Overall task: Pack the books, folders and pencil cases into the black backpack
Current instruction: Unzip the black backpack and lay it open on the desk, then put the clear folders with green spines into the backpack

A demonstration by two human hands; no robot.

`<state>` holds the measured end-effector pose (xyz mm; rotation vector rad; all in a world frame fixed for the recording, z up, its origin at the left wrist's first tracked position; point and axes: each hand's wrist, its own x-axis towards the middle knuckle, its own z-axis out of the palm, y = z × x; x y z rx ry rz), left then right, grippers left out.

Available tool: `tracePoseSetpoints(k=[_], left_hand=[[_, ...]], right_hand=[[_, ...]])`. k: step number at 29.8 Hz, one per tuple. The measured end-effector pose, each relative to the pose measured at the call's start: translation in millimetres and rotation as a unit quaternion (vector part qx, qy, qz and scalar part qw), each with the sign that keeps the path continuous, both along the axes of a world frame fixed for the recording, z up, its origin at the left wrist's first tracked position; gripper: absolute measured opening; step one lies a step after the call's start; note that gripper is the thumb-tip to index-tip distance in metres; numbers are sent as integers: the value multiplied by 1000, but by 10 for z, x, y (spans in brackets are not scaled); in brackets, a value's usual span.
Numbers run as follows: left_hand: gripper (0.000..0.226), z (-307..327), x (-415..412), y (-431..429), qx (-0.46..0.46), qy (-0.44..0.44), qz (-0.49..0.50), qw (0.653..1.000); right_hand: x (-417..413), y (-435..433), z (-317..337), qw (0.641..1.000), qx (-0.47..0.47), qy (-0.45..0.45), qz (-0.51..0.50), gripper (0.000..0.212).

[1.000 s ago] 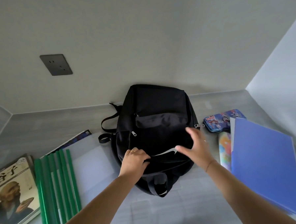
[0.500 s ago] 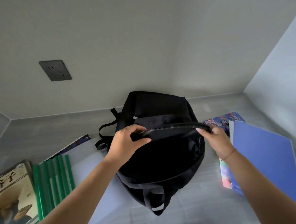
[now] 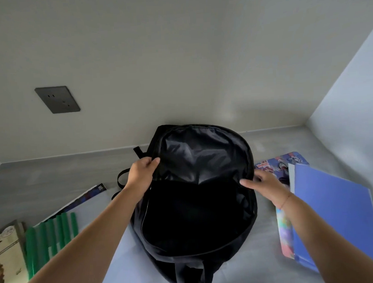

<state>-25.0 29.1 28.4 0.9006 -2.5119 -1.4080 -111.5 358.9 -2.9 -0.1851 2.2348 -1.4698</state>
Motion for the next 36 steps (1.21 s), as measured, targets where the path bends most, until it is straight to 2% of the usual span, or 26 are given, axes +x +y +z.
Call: tracePoseSetpoints(k=[2, 4, 9, 14, 19, 21, 26, 36], left_hand=[[39, -3, -94, -25, 5, 5, 11, 1000], [38, -30, -191, -55, -9, 3, 13, 1000], [41, -139, -372, -126, -20, -20, 60, 998], [31, -468, -299, -87, 69, -52, 121, 989], [28, -646, -177, -113, 120, -51, 116, 985], [27, -623, -159, -130, 116, -31, 117, 986], [40, -454, -52, -65, 66, 6, 119, 991], [30, -218, 363, 321, 46, 52, 86, 994]], right_hand=[[-37, 48, -93, 1000, 1, -11, -10, 7], [-174, 41, -172, 998, -1, -5, -57, 29], [-651, -200, -270, 988, -14, 8, -154, 54], [-817, -436, -415, 979, 43, 35, -196, 45], [-706, -401, -473, 978, 78, 47, -186, 16], [-620, -376, -459, 977, 86, 61, -183, 29], [-239, -342, -372, 975, 79, 88, -187, 53], [504, -237, -205, 971, 91, 139, -174, 49]])
